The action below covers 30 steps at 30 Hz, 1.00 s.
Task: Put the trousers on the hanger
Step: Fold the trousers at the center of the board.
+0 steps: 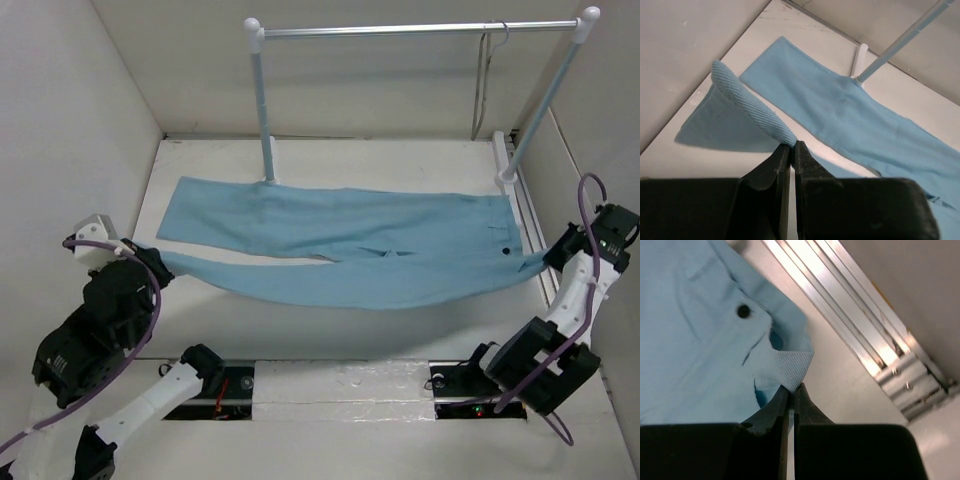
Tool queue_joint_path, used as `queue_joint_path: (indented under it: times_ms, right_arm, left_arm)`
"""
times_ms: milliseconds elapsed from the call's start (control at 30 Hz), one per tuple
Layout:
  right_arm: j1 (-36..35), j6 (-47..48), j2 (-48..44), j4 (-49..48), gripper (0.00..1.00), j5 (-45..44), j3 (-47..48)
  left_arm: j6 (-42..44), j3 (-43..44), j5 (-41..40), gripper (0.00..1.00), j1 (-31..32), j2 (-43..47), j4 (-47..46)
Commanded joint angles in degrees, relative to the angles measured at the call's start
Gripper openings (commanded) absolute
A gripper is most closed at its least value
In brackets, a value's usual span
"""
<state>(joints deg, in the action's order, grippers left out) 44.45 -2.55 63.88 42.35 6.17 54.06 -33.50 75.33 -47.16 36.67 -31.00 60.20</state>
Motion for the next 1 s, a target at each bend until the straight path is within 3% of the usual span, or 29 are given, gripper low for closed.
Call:
queue_joint_path:
  times_ms: [0, 67, 300, 433, 467, 633, 733, 967]
  right_arm:
    - [-5.32, 1.23, 3.08, -2.96, 0.00, -3.36, 10.08]
    - [-10.75, -0.52, 8.69, -5.16, 0.00, -3.10, 15.94]
    - [-17.71, -1.41, 23.12, -5.26, 0.00, -4.42, 27.65]
    - [-18.96, -1.93, 28.57, -7.89, 0.00, -3.81, 30.48]
    - [-18.96, -2.02, 29.63, -9.37, 0.00, -3.19, 30.75]
    - [-19.49, -1.85, 36.31, -9.56, 0.00, -2.31, 36.01]
    - [-19.49, -1.67, 38.51, -10.53, 0.00, -2.05, 37.25]
    - [-19.49, -2.37, 44.12, -13.34, 0.00, 0.33, 40.85]
  left_arm:
    - [-2.79, -3.33, -5.40, 0.00, 0.16, -2.92, -4.39]
    - [-2.01, -7.54, -7.15, 0.00, 0.16, -4.14, -10.86]
    - [-8.69, -8.18, -12.43, 0.00, 0.16, -15.13, -8.70]
    - [-9.84, -12.13, -12.97, 0.00, -1.76, -18.29, -12.20]
    - [-8.01, -13.27, -11.57, 0.00, -3.77, -20.65, -15.17]
    - [2.54, -15.48, 7.75, 0.00, -28.25, -25.86, -27.23]
    - [6.77, -13.81, 13.66, 0.00, -36.28, -28.66, -33.91]
    - [8.00, -3.80, 11.65, 0.00, -36.93, -46.74, -39.10]
